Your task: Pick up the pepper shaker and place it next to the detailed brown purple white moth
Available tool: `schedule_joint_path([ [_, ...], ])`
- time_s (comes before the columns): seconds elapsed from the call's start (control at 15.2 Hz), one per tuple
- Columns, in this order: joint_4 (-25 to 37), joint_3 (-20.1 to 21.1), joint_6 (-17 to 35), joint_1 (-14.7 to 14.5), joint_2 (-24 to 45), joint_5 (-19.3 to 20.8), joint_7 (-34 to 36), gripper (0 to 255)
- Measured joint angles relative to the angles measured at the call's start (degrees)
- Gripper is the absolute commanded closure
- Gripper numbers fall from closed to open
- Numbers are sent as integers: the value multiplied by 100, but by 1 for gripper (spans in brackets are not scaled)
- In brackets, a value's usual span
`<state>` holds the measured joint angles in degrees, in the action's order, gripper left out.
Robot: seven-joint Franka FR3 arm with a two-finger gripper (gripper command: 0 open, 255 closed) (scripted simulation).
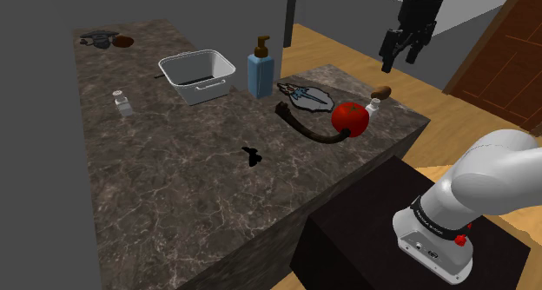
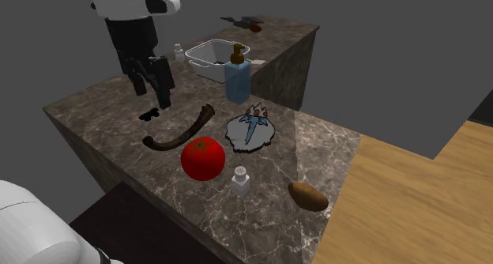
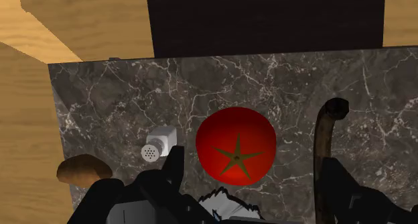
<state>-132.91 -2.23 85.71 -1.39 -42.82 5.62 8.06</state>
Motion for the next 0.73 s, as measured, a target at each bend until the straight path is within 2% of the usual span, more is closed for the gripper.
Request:
schedule_joint_path([
  [0.2,-68,-119,133,21,111,67,-137,0],
  [0.73,-359,-857,1223,149,1184,419,-987,0],
])
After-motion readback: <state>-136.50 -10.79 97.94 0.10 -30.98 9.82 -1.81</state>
